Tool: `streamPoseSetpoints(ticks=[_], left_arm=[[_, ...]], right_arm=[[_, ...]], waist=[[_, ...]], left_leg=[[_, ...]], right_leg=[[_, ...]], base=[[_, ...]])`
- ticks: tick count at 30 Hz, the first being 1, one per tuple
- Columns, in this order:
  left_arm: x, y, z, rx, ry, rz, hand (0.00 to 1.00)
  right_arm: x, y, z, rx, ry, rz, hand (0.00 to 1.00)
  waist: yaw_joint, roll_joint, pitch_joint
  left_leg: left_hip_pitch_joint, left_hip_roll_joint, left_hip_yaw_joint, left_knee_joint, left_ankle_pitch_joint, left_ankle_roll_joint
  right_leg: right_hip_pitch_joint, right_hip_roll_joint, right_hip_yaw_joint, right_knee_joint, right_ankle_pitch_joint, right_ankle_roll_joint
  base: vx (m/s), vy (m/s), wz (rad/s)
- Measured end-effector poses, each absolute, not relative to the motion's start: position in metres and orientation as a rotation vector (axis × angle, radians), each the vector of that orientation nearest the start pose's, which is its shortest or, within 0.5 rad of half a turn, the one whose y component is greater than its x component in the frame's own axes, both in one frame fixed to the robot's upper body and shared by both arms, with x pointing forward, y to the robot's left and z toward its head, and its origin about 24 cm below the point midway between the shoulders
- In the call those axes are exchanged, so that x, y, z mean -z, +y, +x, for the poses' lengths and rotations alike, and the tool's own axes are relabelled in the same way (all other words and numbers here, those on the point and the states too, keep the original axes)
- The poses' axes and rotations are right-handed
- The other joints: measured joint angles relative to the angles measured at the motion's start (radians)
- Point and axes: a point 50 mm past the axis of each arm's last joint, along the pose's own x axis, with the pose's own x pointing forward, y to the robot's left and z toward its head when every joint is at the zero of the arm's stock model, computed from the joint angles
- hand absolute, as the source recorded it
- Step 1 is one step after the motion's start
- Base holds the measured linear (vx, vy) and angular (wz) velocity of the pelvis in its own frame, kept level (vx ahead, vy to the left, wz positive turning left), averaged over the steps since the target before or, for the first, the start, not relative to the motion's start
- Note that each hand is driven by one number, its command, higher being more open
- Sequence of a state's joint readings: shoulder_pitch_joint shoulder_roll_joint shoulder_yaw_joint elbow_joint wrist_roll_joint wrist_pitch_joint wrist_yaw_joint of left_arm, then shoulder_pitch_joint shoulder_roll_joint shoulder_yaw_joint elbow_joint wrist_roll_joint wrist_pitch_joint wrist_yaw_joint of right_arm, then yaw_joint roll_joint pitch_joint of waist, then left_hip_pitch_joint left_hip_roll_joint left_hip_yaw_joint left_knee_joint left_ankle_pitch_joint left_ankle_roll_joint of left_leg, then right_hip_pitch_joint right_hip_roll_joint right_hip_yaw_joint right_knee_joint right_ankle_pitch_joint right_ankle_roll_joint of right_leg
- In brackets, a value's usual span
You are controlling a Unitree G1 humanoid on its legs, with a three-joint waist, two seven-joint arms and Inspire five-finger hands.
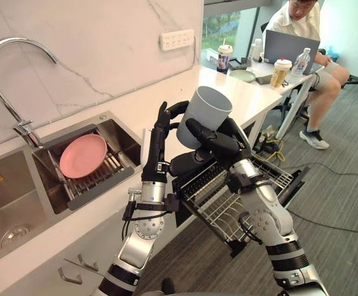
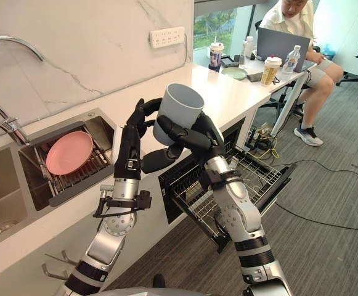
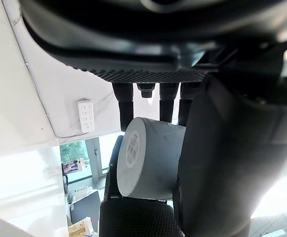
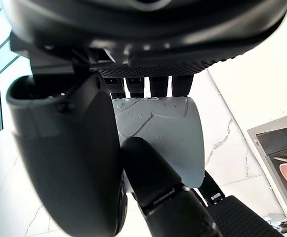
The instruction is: Walk over to the sink, pick up the cup, carry it to the dishwasher, place the cup inside the dishwasher, then close the dishwasher door
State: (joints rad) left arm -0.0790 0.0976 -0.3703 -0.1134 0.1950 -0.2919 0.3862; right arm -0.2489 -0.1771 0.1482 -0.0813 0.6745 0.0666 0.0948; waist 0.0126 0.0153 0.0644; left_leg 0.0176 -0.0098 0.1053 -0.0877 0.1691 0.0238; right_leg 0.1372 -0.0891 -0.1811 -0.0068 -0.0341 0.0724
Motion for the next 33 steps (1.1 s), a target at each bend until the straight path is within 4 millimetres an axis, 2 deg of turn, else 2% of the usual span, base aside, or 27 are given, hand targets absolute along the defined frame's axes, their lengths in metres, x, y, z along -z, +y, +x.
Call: streamPoseSetpoints(ticks=[6, 8, 12, 16, 18, 19, 21, 22, 24, 26, 28, 30, 32, 33], left_arm=[[-0.103, 0.073, 0.240, 0.126, -0.483, 0.127, 1.00], [-0.093, 0.065, 0.237, 0.220, -0.437, 0.142, 1.00], [-0.080, 0.062, 0.229, 0.280, -0.385, 0.155, 1.00], [-0.062, 0.056, 0.213, 0.371, -0.309, 0.176, 1.00], [-0.056, 0.053, 0.206, 0.399, -0.281, 0.173, 1.00], [-0.056, 0.053, 0.206, 0.398, -0.280, 0.169, 1.00], [-0.059, 0.054, 0.206, 0.397, -0.278, 0.130, 1.00], [-0.061, 0.055, 0.205, 0.400, -0.279, 0.118, 1.00], [-0.065, 0.055, 0.200, 0.440, -0.265, 0.019, 1.00], [-0.061, 0.053, 0.197, 0.492, -0.200, -0.088, 1.00], [-0.048, 0.049, 0.193, 0.530, -0.105, -0.145, 1.00], [-0.026, 0.047, 0.186, 0.569, -0.001, -0.125, 1.00], [0.015, 0.048, 0.174, 0.584, 0.189, -0.063, 1.00], [0.025, 0.049, 0.170, 0.578, 0.241, -0.055, 1.00]], right_arm=[[-0.119, -0.117, 0.289, -0.330, -0.197, 0.477, 0.00], [-0.121, -0.119, 0.289, -0.255, -0.218, 0.515, 0.00], [-0.121, -0.127, 0.289, -0.131, -0.241, 0.566, 0.00], [-0.119, -0.155, 0.286, 0.069, -0.299, 0.702, 0.00], [-0.113, -0.181, 0.279, 0.212, -0.333, 0.746, 0.00], [-0.112, -0.188, 0.277, 0.252, -0.344, 0.749, 0.00], [-0.108, -0.215, 0.267, 0.392, -0.387, 0.752, 0.00], [-0.107, -0.221, 0.265, 0.421, -0.397, 0.752, 0.00], [-0.105, -0.243, 0.254, 0.532, -0.439, 0.748, 0.00], [-0.102, -0.254, 0.247, 0.584, -0.446, 0.710, 0.00], [-0.096, -0.258, 0.241, 0.598, -0.414, 0.631, 0.00], [-0.083, -0.258, 0.234, 0.576, -0.338, 0.536, 0.00], [-0.048, -0.252, 0.229, 0.513, -0.160, 0.460, 0.00], [-0.036, -0.249, 0.227, 0.502, -0.106, 0.451, 0.00]], waist=[[0.003, -0.001, -0.001], [0.002, -0.002, -0.001], [-0.002, -0.001, -0.001], [-0.001, -0.002, 0.000], [-0.002, -0.002, 0.000], [-0.003, -0.002, 0.001], [-0.005, -0.003, 0.001], [-0.006, -0.003, 0.001], [-0.014, -0.004, 0.002], [-0.019, -0.005, 0.003], [-0.028, -0.007, 0.004], [-0.029, -0.010, 0.005], [-0.030, -0.012, 0.007], [-0.029, -0.012, 0.007]], left_leg=[[-0.003, 0.000, -0.005, -0.004, 0.003, -0.002], [-0.006, 0.000, -0.009, -0.004, 0.003, -0.004], [-0.013, 0.001, -0.007, -0.004, 0.002, -0.006], [-0.032, 0.000, -0.007, 0.000, 0.003, -0.004], [-0.034, -0.002, -0.007, 0.000, 0.003, -0.004], [-0.035, -0.002, -0.007, 0.000, 0.003, -0.004], [-0.036, 0.000, -0.008, 0.000, 0.003, -0.004], [-0.037, 0.000, -0.008, 0.000, 0.003, -0.004], [-0.038, 0.000, -0.008, 0.000, 0.001, -0.006], [-0.041, 0.000, -0.008, 0.000, -0.001, -0.008], [-0.047, 0.000, -0.008, -0.003, -0.002, -0.009], [-0.054, 0.001, -0.007, -0.004, -0.002, -0.009], [-0.055, 0.003, -0.005, -0.004, -0.007, -0.013], [-0.056, 0.003, -0.005, -0.004, -0.007, -0.013]], right_leg=[[0.000, 0.000, -0.008, -0.001, -0.003, 0.004], [0.000, 0.000, -0.017, -0.004, -0.004, 0.003], [-0.002, 0.000, -0.019, -0.015, -0.001, 0.000], [-0.018, 0.000, -0.020, -0.018, 0.003, 0.003], [-0.019, -0.002, -0.020, -0.021, 0.010, 0.000], [-0.019, -0.001, -0.020, -0.023, 0.010, 0.000], [-0.019, 0.000, -0.020, -0.025, 0.011, 0.000], [-0.019, 0.000, -0.020, -0.026, 0.011, 0.000], [-0.020, 0.000, -0.020, -0.028, 0.008, 0.004], [-0.022, 0.000, -0.021, -0.029, 0.005, 0.006], [-0.028, 0.001, -0.021, -0.029, 0.005, 0.007], [-0.035, 0.001, -0.020, -0.029, 0.005, 0.007], [-0.037, 0.001, -0.018, -0.029, 0.004, 0.005], [-0.037, 0.002, -0.019, -0.029, 0.003, 0.005]], base=[[-0.01, 0.000, 0.02], [-0.01, -0.001, 0.05], [0.00, 0.000, 0.00], [0.04, -0.013, 0.02], [0.04, -0.010, 0.01], [0.03, -0.012, 0.00], [0.00, 0.000, 0.00], [0.00, 0.000, 0.00], [0.00, 0.000, 0.00], [0.00, 0.000, 0.00], [0.00, 0.000, 0.00], [0.00, 0.000, 0.00], [0.00, 0.000, 0.00], [0.02, -0.015, 0.06]])
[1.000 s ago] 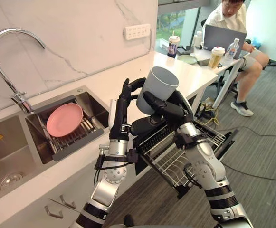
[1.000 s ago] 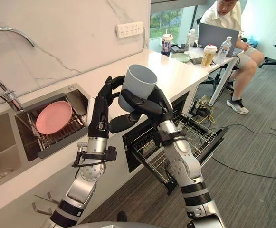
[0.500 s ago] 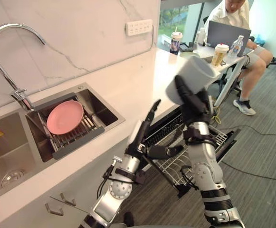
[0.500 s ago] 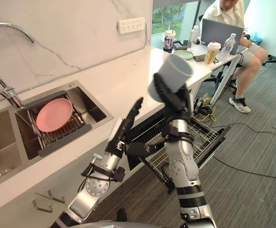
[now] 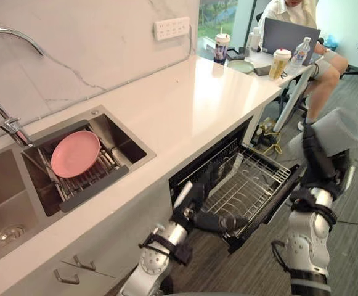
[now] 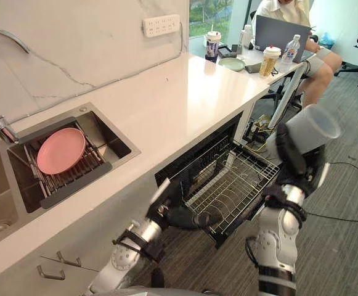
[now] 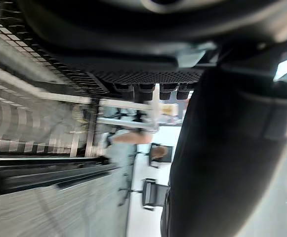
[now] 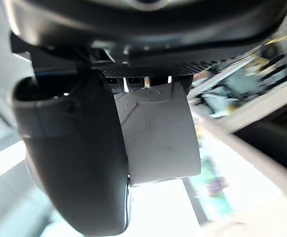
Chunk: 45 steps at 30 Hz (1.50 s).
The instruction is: Walk over to the sink, pick up the cup, carry it to the dishwasher, place the cup inside the dishwasher, then close the dishwasher door
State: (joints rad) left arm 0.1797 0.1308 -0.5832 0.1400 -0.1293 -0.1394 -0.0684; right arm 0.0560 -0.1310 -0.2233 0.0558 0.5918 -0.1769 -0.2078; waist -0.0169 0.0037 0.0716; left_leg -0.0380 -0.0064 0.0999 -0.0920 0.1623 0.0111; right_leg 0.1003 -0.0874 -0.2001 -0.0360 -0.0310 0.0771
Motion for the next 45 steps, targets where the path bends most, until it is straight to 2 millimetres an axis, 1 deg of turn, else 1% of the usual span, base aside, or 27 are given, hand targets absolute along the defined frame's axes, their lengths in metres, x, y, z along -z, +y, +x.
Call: streamPoseSetpoints(ticks=[1, 2, 3, 4, 5, 7, 9, 10, 12, 13, 14, 15, 18, 20, 23, 24, 27, 30, 34, 35, 36, 39, 41, 42, 43, 44, 45], left_arm=[[0.045, 0.056, 0.163, 0.548, 0.341, -0.051, 1.00], [0.062, 0.067, 0.155, 0.486, 0.429, -0.061, 1.00], [0.068, 0.074, 0.151, 0.446, 0.463, -0.064, 1.00], [0.079, 0.089, 0.143, 0.365, 0.517, -0.060, 1.00], [0.085, 0.101, 0.138, 0.298, 0.547, -0.042, 1.00], [0.096, 0.124, 0.130, 0.157, 0.599, 0.037, 1.00], [0.108, 0.159, 0.120, -0.093, 0.657, 0.125, 1.00], [0.109, 0.167, 0.118, -0.157, 0.668, 0.133, 1.00], [0.114, 0.198, 0.107, -0.366, 0.713, 0.166, 1.00], [0.116, 0.205, 0.103, -0.407, 0.727, 0.173, 1.00], [0.119, 0.215, 0.096, -0.470, 0.758, 0.190, 1.00], [0.122, 0.220, 0.088, -0.505, 0.787, 0.212, 1.00], [0.128, 0.224, 0.069, -0.537, 0.848, 0.258, 1.00], [0.133, 0.220, 0.055, -0.513, 0.912, 0.289, 1.00], [0.139, 0.219, 0.043, -0.492, 0.973, 0.295, 1.00], [0.139, 0.219, 0.042, -0.487, 0.982, 0.291, 1.00], [0.140, 0.218, 0.044, -0.449, 0.984, 0.266, 1.00], [0.142, 0.217, 0.047, -0.407, 0.986, 0.242, 1.00], [0.144, 0.212, 0.054, -0.371, 0.984, 0.156, 1.00], [0.144, 0.210, 0.057, -0.372, 0.978, 0.112, 1.00], [0.144, 0.208, 0.062, -0.377, 0.969, 0.063, 1.00], [0.143, 0.207, 0.068, -0.378, 0.953, 0.014, 1.00], [0.142, 0.207, 0.076, -0.380, 0.935, -0.016, 1.00], [0.142, 0.207, 0.079, -0.392, 0.927, -0.039, 1.00], [0.142, 0.208, 0.079, -0.397, 0.926, -0.051, 1.00], [0.141, 0.209, 0.082, -0.402, 0.920, -0.070, 1.00], [0.141, 0.210, 0.085, -0.414, 0.909, -0.090, 1.00]], right_arm=[[-0.015, -0.246, 0.224, 0.496, -0.007, 0.447, 0.00], [0.005, -0.243, 0.219, 0.510, 0.077, 0.446, 0.00], [0.013, -0.243, 0.217, 0.517, 0.111, 0.440, 0.00], [0.025, -0.243, 0.212, 0.530, 0.160, 0.437, 0.00], [0.029, -0.243, 0.210, 0.534, 0.180, 0.431, 0.00], [0.031, -0.245, 0.206, 0.530, 0.190, 0.398, 0.00], [0.030, -0.244, 0.208, 0.482, 0.191, 0.313, 0.00], [0.029, -0.243, 0.208, 0.465, 0.193, 0.296, 0.00], [0.038, -0.239, 0.211, 0.411, 0.245, 0.230, 0.00], [0.041, -0.238, 0.212, 0.400, 0.267, 0.219, 0.00], [0.048, -0.237, 0.215, 0.382, 0.313, 0.192, 0.00], [0.052, -0.235, 0.218, 0.364, 0.356, 0.163, 0.00], [0.056, -0.230, 0.227, 0.315, 0.414, 0.089, 0.00], [0.055, -0.228, 0.236, 0.283, 0.448, 0.031, 0.00], [0.055, -0.233, 0.244, 0.277, 0.491, -0.024, 0.00], [0.055, -0.239, 0.245, 0.278, 0.511, -0.072, 0.00], [0.057, -0.253, 0.244, 0.282, 0.559, -0.179, 0.00], [0.059, -0.261, 0.244, 0.290, 0.610, -0.225, 0.00], [0.062, -0.275, 0.242, 0.350, 0.694, -0.266, 0.00], [0.061, -0.282, 0.242, 0.384, 0.707, -0.270, 0.00], [0.058, -0.287, 0.246, 0.419, 0.712, -0.284, 0.00], [0.048, -0.296, 0.254, 0.488, 0.691, -0.299, 0.00], [0.035, -0.308, 0.262, 0.551, 0.654, -0.312, 0.00], [0.029, -0.313, 0.265, 0.572, 0.642, -0.336, 0.00], [0.027, -0.315, 0.267, 0.582, 0.634, -0.338, 0.00], [0.021, -0.319, 0.270, 0.600, 0.618, -0.346, 0.00], [0.016, -0.322, 0.272, 0.614, 0.596, -0.352, 1.00]], waist=[[0.000, 0.002, 0.004], [0.001, 0.000, 0.009], [0.002, 0.000, 0.013], [0.006, 0.002, 0.020], [0.010, 0.002, 0.025], [0.027, 0.001, 0.030], [0.033, -0.004, 0.034], [0.038, -0.006, 0.035], [0.059, -0.016, 0.043], [0.063, -0.018, 0.044], [0.074, -0.019, 0.045], [0.087, -0.018, 0.049], [0.109, -0.019, 0.058], [0.115, -0.021, 0.066], [0.117, -0.018, 0.068], [0.116, -0.018, 0.076], [0.116, -0.012, 0.093], [0.116, -0.004, 0.111], [0.116, 0.029, 0.135], [0.115, 0.042, 0.148], [0.117, 0.056, 0.171], [0.118, 0.077, 0.218], [0.120, 0.099, 0.272], [0.126, 0.107, 0.298], [0.128, 0.109, 0.308], [0.133, 0.112, 0.331], [0.140, 0.114, 0.348]], left_leg=[[-0.001, 0.000, -0.006, 0.000, 0.000, -0.001], [-0.004, -0.001, -0.014, 0.000, 0.000, -0.001], [-0.004, -0.002, -0.018, 0.000, 0.000, 0.000], [-0.005, -0.004, -0.028, 0.000, 0.000, 0.000], [-0.005, -0.006, -0.035, 0.000, 0.000, 0.000], [-0.006, -0.010, -0.048, 0.000, 0.000, 0.000], [-0.005, -0.016, -0.071, 0.000, 0.000, 0.000], [-0.004, -0.017, -0.075, 0.000, 0.000, 0.000], [0.004, -0.022, -0.095, 0.000, 0.000, 0.000], [0.005, -0.023, -0.101, 0.000, 0.000, 0.000], [0.005, -0.027, -0.115, 0.000, 0.000, 0.000], [0.005, -0.029, -0.121, 0.000, 0.000, 0.000], [0.006, -0.035, -0.129, 0.000, 0.000, 0.000], [0.007, -0.046, -0.142, 0.000, 0.000, 0.000], [0.011, -0.058, -0.147, -0.001, 0.000, 0.001], [0.014, -0.065, -0.155, -0.001, -0.001, 0.001], [0.014, -0.082, -0.174, -0.001, 0.001, 0.003], [0.009, -0.090, -0.183, -0.001, 0.003, 0.006], [-0.006, -0.110, -0.220, -0.001, 0.014, 0.021], [-0.017, -0.115, -0.233, -0.001, 0.019, 0.025], [-0.028, -0.116, -0.243, 0.000, 0.027, 0.031], [-0.061, -0.115, -0.263, 0.000, 0.042, 0.028], [-0.095, -0.114, -0.284, 0.002, 0.061, 0.026], [-0.107, -0.113, -0.289, 0.004, 0.067, 0.026], [-0.113, -0.113, -0.292, 0.004, 0.069, 0.024], [-0.122, -0.112, -0.297, 0.003, 0.072, 0.020], [-0.138, -0.110, -0.301, 0.000, 0.074, 0.017]], right_leg=[[0.002, 0.000, -0.011, 0.001, -0.003, 0.002], [0.003, 0.000, -0.020, 0.001, -0.006, 0.003], [0.005, -0.001, -0.025, 0.002, -0.007, 0.004], [0.009, -0.001, -0.035, 0.002, -0.011, 0.006], [0.011, -0.002, -0.044, 0.002, -0.013, 0.008], [0.018, -0.004, -0.057, 0.002, -0.017, 0.014], [0.030, -0.007, -0.083, 0.004, -0.026, 0.019], [0.033, -0.007, -0.087, 0.004, -0.027, 0.018], [0.051, -0.007, -0.110, 0.005, -0.035, 0.018], [0.055, -0.008, -0.116, 0.005, -0.037, 0.017], [0.061, -0.009, -0.130, 0.007, -0.040, 0.018], [0.062, -0.011, -0.137, 0.014, -0.044, 0.020], [0.064, -0.016, -0.146, 0.021, -0.047, 0.020], [0.073, -0.024, -0.162, 0.023, -0.048, 0.022], [0.075, -0.037, -0.170, 0.036, -0.056, 0.031], [0.082, -0.043, -0.179, 0.039, -0.059, 0.034], [0.093, -0.056, -0.206, 0.047, -0.065, 0.043], [0.093, -0.063, -0.221, 0.051, -0.067, 0.045], [0.096, -0.074, -0.263, 0.055, -0.069, 0.051], [0.092, -0.075, -0.280, 0.056, -0.070, 0.052], [0.084, -0.073, -0.293, 0.059, -0.069, 0.052], [0.053, -0.070, -0.309, 0.072, -0.070, 0.052], [0.022, -0.067, -0.324, 0.089, -0.071, 0.049], [0.009, -0.066, -0.328, 0.094, -0.071, 0.049], [0.003, -0.065, -0.330, 0.097, -0.071, 0.049], [-0.008, -0.065, -0.334, 0.104, -0.072, 0.047], [-0.024, -0.064, -0.336, 0.111, -0.073, 0.045]], base=[[0.02, -0.022, 0.15], [0.02, -0.023, 0.19], [0.03, -0.025, 0.24], [0.02, -0.017, 0.22], [0.03, -0.020, 0.23], [0.03, -0.019, 0.24], [0.03, -0.020, 0.31], [0.02, -0.026, 0.23], [0.01, -0.039, 0.25], [0.00, -0.033, 0.31], [-0.01, -0.023, 0.29], [-0.01, -0.017, 0.26], [-0.01, 0.000, 0.13], [0.00, 0.018, 0.20], [0.00, 0.033, 0.13], [-0.01, 0.026, 0.15], [-0.01, 0.026, 0.24], [-0.01, 0.013, 0.20], [0.01, -0.008, 0.32], [-0.01, -0.026, 0.39], [-0.02, -0.029, 0.39], [-0.05, -0.036, 0.26], [-0.06, -0.044, 0.28], [-0.06, -0.033, 0.20], [-0.07, -0.033, 0.14], [-0.07, -0.028, 0.11], [-0.09, -0.036, 0.12]])
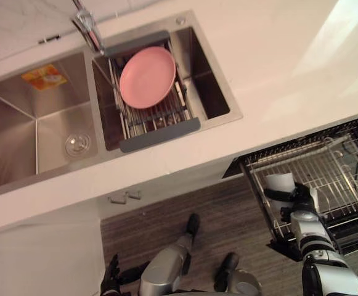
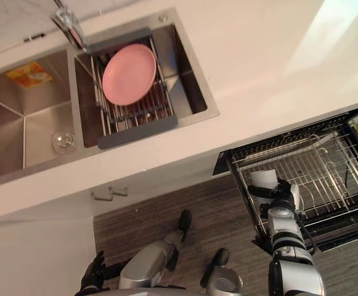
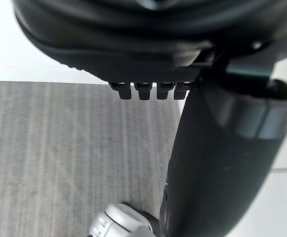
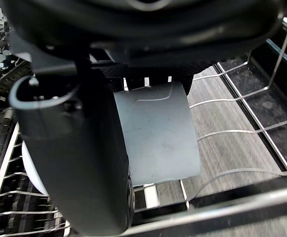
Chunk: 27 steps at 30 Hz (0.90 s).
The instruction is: Walk over to the sink, pick up the cup, carry it to the dishwasher, place the cup inside the dishwasher, then close the dishwasher door
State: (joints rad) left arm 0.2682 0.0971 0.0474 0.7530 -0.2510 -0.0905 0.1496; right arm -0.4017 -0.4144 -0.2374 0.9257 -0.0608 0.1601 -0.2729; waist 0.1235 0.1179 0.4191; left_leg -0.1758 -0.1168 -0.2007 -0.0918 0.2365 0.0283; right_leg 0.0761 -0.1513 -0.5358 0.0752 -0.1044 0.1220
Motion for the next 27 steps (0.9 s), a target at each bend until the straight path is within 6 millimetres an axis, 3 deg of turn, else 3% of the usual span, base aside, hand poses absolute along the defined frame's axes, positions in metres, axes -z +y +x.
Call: streamPoseSetpoints(ticks=[5, 12, 18, 21, 23, 27], left_arm=[[0.139, 0.215, 0.093, -0.450, 0.886, -0.129, 1.00], [0.138, 0.216, 0.101, -0.461, 0.855, -0.146, 1.00], [0.138, 0.220, 0.099, -0.485, 0.858, -0.145, 1.00], [0.138, 0.221, 0.099, -0.506, 0.857, -0.137, 1.00], [0.137, 0.222, 0.099, -0.506, 0.861, -0.075, 1.00], [0.135, 0.228, 0.101, -0.397, 0.894, 0.222, 1.00]], right_arm=[[0.001, -0.324, 0.283, 0.631, 0.511, -0.366, 1.00], [-0.003, -0.314, 0.290, 0.613, 0.436, -0.324, 1.00], [0.012, -0.300, 0.280, 0.595, 0.436, -0.184, 1.00], [0.023, -0.286, 0.271, 0.586, 0.426, -0.095, 1.00], [0.023, -0.276, 0.265, 0.570, 0.378, -0.002, 1.00], [0.008, -0.252, 0.256, 0.455, 0.220, 0.225, 1.00]], waist=[[0.011, 0.000, 0.029], [0.019, -0.009, 0.040], [0.022, -0.028, 0.040], [0.020, -0.052, 0.027], [0.010, -0.070, 0.006], [-0.024, -0.098, -0.050]], left_leg=[[-0.036, 0.001, -0.008, 0.000, 0.003, -0.005], [-0.026, 0.006, 0.013, -0.001, -0.003, 0.002], [0.014, 0.016, 0.067, -0.001, -0.024, 0.021], [0.043, 0.020, 0.097, -0.001, -0.038, 0.032], [0.055, 0.023, 0.117, -0.001, -0.045, 0.039], [0.088, 0.033, 0.176, -0.001, -0.061, 0.039]], right_leg=[[-0.039, 0.000, -0.006, 0.018, -0.004, -0.006], [-0.047, 0.000, 0.024, 0.039, -0.010, -0.014], [-0.026, -0.006, 0.070, 0.048, -0.011, -0.015], [-0.010, -0.011, 0.097, 0.047, -0.010, -0.014], [-0.005, -0.012, 0.115, 0.046, -0.010, -0.014], [0.015, -0.012, 0.154, 0.031, -0.008, -0.010]], base=[[-0.04, -0.032, 0.07], [-0.02, -0.041, -0.08], [-0.01, -0.018, -0.23], [0.00, -0.015, -0.27], [0.01, -0.018, -0.29], [0.01, -0.020, -0.27]])
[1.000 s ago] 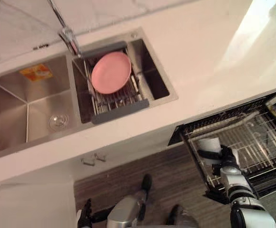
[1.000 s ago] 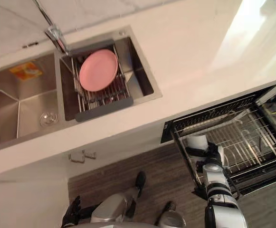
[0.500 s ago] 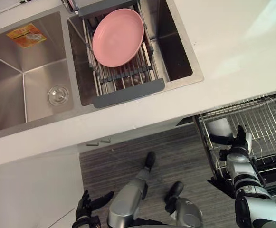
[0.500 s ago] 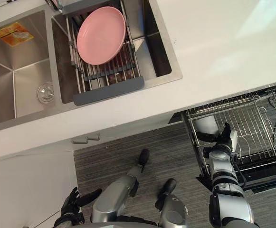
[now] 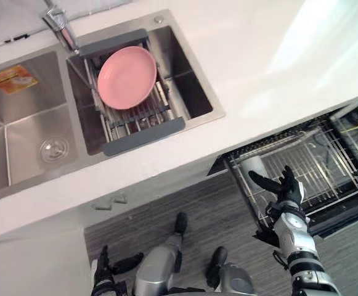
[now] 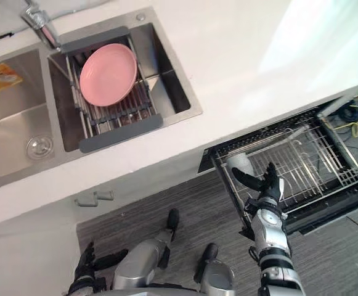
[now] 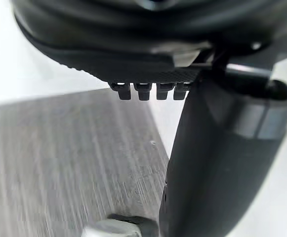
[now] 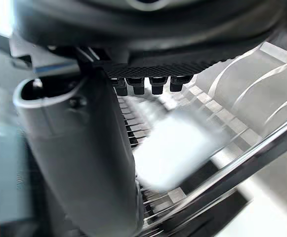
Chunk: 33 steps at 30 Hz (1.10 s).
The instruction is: Walk over to the sink, pick up the cup, carry it to the dishwasher, place the cup inside the dishwasher, then close the dishwasher door
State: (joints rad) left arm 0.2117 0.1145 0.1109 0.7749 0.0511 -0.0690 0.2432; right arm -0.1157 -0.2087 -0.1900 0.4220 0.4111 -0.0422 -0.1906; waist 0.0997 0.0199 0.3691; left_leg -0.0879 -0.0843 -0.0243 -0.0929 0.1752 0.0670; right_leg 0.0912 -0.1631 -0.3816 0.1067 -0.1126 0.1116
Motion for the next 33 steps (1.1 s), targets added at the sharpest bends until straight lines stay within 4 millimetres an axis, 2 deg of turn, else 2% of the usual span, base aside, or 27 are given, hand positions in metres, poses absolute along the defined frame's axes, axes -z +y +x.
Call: streamPoseSetpoints(ticks=[4, 6, 8, 9, 10, 11, 12, 13, 15, 17, 19, 20, 22, 23, 25, 28, 29, 32, 33], left_arm=[[0.134, 0.235, 0.098, -0.369, 0.924, 0.308, 1.00], [0.131, 0.239, 0.099, -0.235, 0.904, 0.525, 1.00], [0.130, 0.236, 0.102, -0.131, 0.893, 0.608, 1.00], [0.131, 0.233, 0.102, -0.089, 0.901, 0.608, 1.00], [0.133, 0.230, 0.103, -0.069, 0.906, 0.603, 1.00], [0.136, 0.224, 0.103, -0.027, 0.915, 0.609, 1.00], [0.137, 0.224, 0.101, -0.019, 0.925, 0.618, 1.00], [0.141, 0.225, 0.094, -0.011, 0.961, 0.620, 1.00], [0.143, 0.226, 0.087, -0.007, 0.992, 0.612, 1.00], [0.146, 0.221, 0.082, -0.015, 1.021, 0.547, 1.00], [0.147, 0.219, 0.081, -0.017, 1.024, 0.530, 1.00], [0.148, 0.219, 0.078, -0.004, 1.036, 0.530, 1.00], [0.150, 0.219, 0.074, 0.000, 1.052, 0.528, 1.00], [0.152, 0.220, 0.070, -0.002, 1.068, 0.527, 1.00], [0.154, 0.219, 0.066, -0.027, 1.081, 0.517, 1.00], [0.155, 0.221, 0.059, -0.153, 1.110, 0.389, 1.00], [0.155, 0.221, 0.058, -0.214, 1.118, 0.316, 1.00], [0.158, 0.216, 0.053, -0.342, 1.144, 0.131, 1.00], [0.160, 0.216, 0.048, -0.381, 1.165, 0.082, 1.00]], right_arm=[[-0.007, -0.237, 0.247, 0.391, 0.103, 0.345, 1.00], [-0.019, -0.232, 0.242, 0.378, 0.006, 0.521, 1.00], [-0.029, -0.232, 0.236, 0.387, -0.066, 0.582, 1.00], [-0.038, -0.234, 0.230, 0.400, -0.126, 0.615, 1.00], [-0.044, -0.236, 0.226, 0.419, -0.169, 0.629, 1.00], [-0.058, -0.245, 0.214, 0.477, -0.280, 0.625, 1.00], [-0.066, -0.249, 0.210, 0.502, -0.332, 0.615, 1.00], [-0.082, -0.258, 0.204, 0.541, -0.435, 0.573, 1.00], [-0.110, -0.265, 0.198, 0.528, -0.601, 0.545, 1.00], [-0.152, -0.260, 0.198, 0.387, -0.843, 0.500, 1.00], [-0.174, -0.257, 0.196, 0.304, -0.953, 0.424, 1.00], [-0.186, -0.254, 0.190, 0.289, -1.011, 0.298, 1.00], [-0.190, -0.253, 0.186, 0.279, -1.033, 0.267, 1.00], [-0.188, -0.252, 0.187, 0.269, -1.021, 0.270, 1.00], [-0.183, -0.248, 0.193, 0.231, -0.976, 0.298, 1.00], [-0.163, -0.235, 0.210, 0.132, -0.837, 0.331, 1.00], [-0.154, -0.232, 0.214, 0.118, -0.785, 0.347, 1.00], [-0.138, -0.227, 0.224, 0.121, -0.665, 0.374, 1.00], [-0.131, -0.225, 0.228, 0.125, -0.611, 0.379, 1.00]], waist=[[-0.029, 0.001, -0.056], [-0.048, 0.008, -0.081], [-0.068, 0.021, -0.092], [-0.092, 0.029, -0.099], [-0.109, 0.032, -0.101], [-0.141, 0.038, -0.106], [-0.153, 0.049, -0.113], [-0.153, 0.071, -0.123], [-0.144, 0.072, -0.123], [-0.143, 0.070, -0.122], [-0.143, 0.069, -0.123], [-0.145, 0.068, -0.123], [-0.147, 0.058, -0.128], [-0.146, 0.054, -0.145], [-0.145, 0.050, -0.159], [-0.136, 0.033, -0.168], [-0.123, 0.024, -0.171], [-0.082, 0.016, -0.173], [-0.078, 0.016, -0.173]], left_leg=[[0.024, 0.002, 0.036, 0.000, -0.011, 0.003], [0.029, 0.002, 0.048, 0.000, -0.012, -0.003], [0.020, -0.003, 0.043, 0.000, -0.018, 0.002], [0.008, 0.003, 0.114, 0.000, -0.053, 0.010], [0.004, 0.012, 0.180, 0.003, -0.075, -0.006], [-0.001, 0.037, 0.326, 0.019, -0.092, -0.024], [-0.009, 0.051, 0.379, 0.029, -0.084, -0.021], [-0.005, 0.061, 0.399, 0.038, -0.027, 0.014], [0.015, 0.052, 0.393, 0.033, -0.031, 0.013], [0.028, 0.046, 0.404, 0.028, -0.032, 0.014], [0.030, 0.044, 0.408, 0.025, -0.033, 0.011], [0.044, 0.041, 0.403, 0.004, -0.029, 0.005], [0.053, 0.039, 0.406, 0.002, -0.031, 0.007], [0.059, 0.037, 0.425, 0.002, -0.040, 0.017], [0.068, 0.030, 0.447, 0.002, -0.043, 0.018], [0.058, 0.007, 0.431, 0.002, -0.047, 0.023], [0.051, -0.007, 0.417, 0.002, -0.056, 0.035], [0.037, -0.025, 0.379, 0.002, -0.068, 0.051], [0.036, -0.019, 0.351, 0.003, -0.069, 0.053]], right_leg=[[0.015, -0.002, 0.031, -0.012, 0.001, 0.002], [0.016, -0.004, 0.044, -0.017, 0.003, 0.005], [0.018, -0.008, 0.027, -0.020, 0.002, 0.007], [0.028, -0.015, -0.002, -0.035, 0.010, 0.015], [0.041, -0.023, -0.030, -0.049, 0.016, 0.019], [0.064, -0.040, -0.083, -0.065, 0.022, 0.026], [0.069, -0.041, -0.104, -0.062, 0.021, 0.028], [0.075, -0.042, -0.113, -0.043, 0.010, 0.035], [0.080, -0.054, -0.105, -0.019, -0.001, 0.035], [0.079, -0.066, -0.090, -0.002, -0.017, 0.045], [0.086, -0.068, -0.097, -0.003, -0.022, 0.053], [0.099, -0.066, -0.111, -0.007, -0.023, 0.055], [0.117, -0.067, -0.125, -0.013, -0.023, 0.055], [0.128, -0.071, -0.132, -0.020, -0.022, 0.058], [0.138, -0.081, -0.141, -0.022, -0.019, 0.066], [0.137, -0.103, -0.166, -0.010, -0.020, 0.080], [0.133, -0.117, -0.188, 0.011, -0.027, 0.087], [0.110, -0.149, -0.259, 0.126, -0.026, 0.069], [0.079, -0.162, -0.246, 0.226, -0.013, 0.031]], base=[[0.04, -0.017, -0.29], [0.04, -0.013, -0.18], [0.04, -0.009, 0.19], [0.04, 0.002, 0.57], [0.05, 0.035, 1.02], [0.06, 0.060, 1.04], [0.10, 0.124, 0.94], [0.10, 0.119, 0.43], [0.07, 0.058, 0.12], [0.00, -0.006, -0.10], [-0.04, -0.033, -0.04], [-0.08, -0.039, 0.14], [-0.06, -0.017, 0.15], [-0.02, 0.013, 0.12], [-0.01, 0.031, 0.08], [-0.01, 0.054, 0.23], [0.00, 0.049, 0.55], [0.02, 0.048, 0.72], [0.05, 0.048, 0.95]])
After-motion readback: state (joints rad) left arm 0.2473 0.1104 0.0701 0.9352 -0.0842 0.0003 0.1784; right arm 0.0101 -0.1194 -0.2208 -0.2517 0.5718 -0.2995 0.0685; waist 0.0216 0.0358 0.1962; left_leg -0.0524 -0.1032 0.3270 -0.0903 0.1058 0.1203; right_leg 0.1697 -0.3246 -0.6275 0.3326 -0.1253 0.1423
